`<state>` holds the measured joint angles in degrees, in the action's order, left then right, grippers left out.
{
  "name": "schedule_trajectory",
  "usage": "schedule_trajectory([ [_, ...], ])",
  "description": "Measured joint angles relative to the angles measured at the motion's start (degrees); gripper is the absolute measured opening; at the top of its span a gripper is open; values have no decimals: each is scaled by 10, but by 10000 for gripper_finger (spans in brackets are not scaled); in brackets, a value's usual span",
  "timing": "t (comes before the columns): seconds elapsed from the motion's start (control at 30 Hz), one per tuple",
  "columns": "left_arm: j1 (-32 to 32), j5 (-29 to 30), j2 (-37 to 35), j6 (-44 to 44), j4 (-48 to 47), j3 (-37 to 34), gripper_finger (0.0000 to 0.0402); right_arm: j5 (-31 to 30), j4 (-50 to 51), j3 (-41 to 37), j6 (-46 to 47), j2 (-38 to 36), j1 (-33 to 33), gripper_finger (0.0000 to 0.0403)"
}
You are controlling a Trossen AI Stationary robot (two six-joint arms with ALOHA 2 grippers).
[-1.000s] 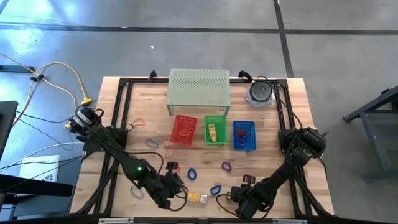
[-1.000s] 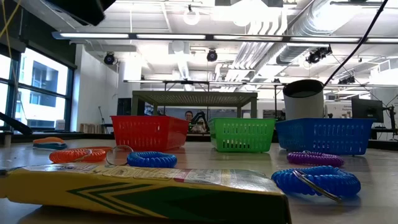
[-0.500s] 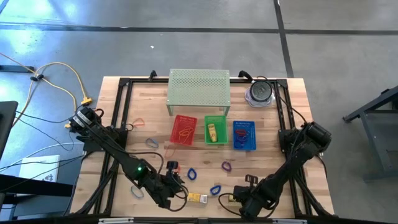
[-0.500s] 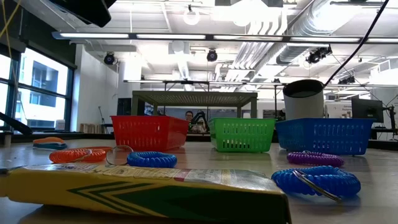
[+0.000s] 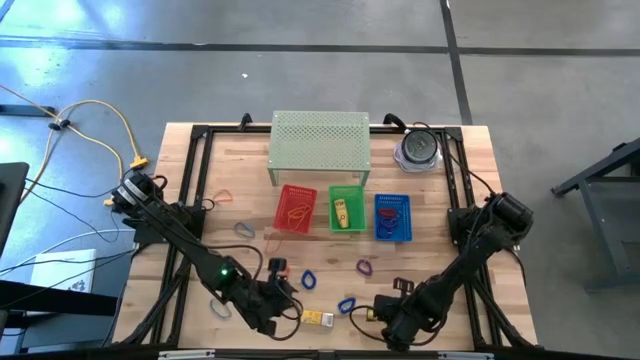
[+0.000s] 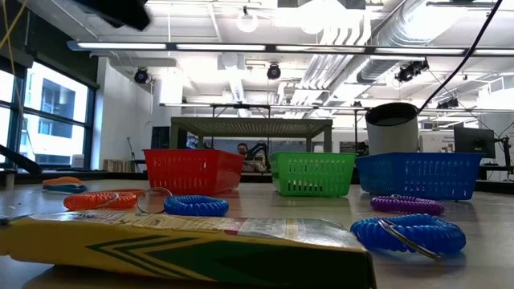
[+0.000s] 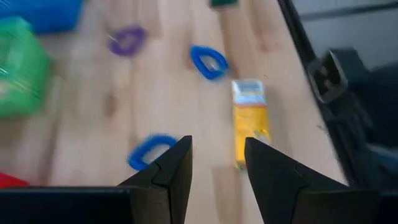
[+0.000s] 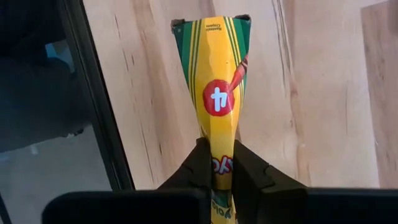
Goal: Pick & Place Office Desk Supplies
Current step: Put the right yellow crayon box into the green bin
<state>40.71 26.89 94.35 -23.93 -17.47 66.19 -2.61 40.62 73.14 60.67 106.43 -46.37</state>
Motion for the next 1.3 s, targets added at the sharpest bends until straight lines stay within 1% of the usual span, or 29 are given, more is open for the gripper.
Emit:
schedule_trajectory([
  [0.1,5,90,21,72,30,-1,139,2,-1,0,-9,0,6,21],
  [0.17,9,145,43,154,73,-1,139,3,-2,0,-11,0,11,21],
  [0.23,12,176,76,248,129,-1,139,6,-2,0,-21,0,19,21],
  [0.37,14,216,146,428,248,-1,139,15,-5,1,-41,-1,37,21],
  [0.47,18,261,190,531,329,-1,139,22,-12,1,-60,-1,52,21],
  [0.5,18,267,200,565,361,-1,139,26,-15,1,-68,-1,57,21],
  [0.57,21,271,210,631,410,-1,139,31,-23,1,-84,-1,69,21],
  [0.67,21,255,216,706,460,-1,139,38,-32,6,-111,-2,89,21],
  [0.73,19,248,217,739,473,-1,139,40,-32,18,-131,-2,101,21],
  [0.83,13,235,217,759,478,-1,139,35,-32,42,-164,-2,118,21],
  [0.93,6,234,217,778,479,-1,139,30,-32,70,-195,-2,132,21],
  [1.13,6,298,217,848,501,-1,139,27,-31,98,-225,-3,153,21],
  [1.3,12,283,217,866,521,-1,139,28,-31,99,-232,-3,161,21],
])
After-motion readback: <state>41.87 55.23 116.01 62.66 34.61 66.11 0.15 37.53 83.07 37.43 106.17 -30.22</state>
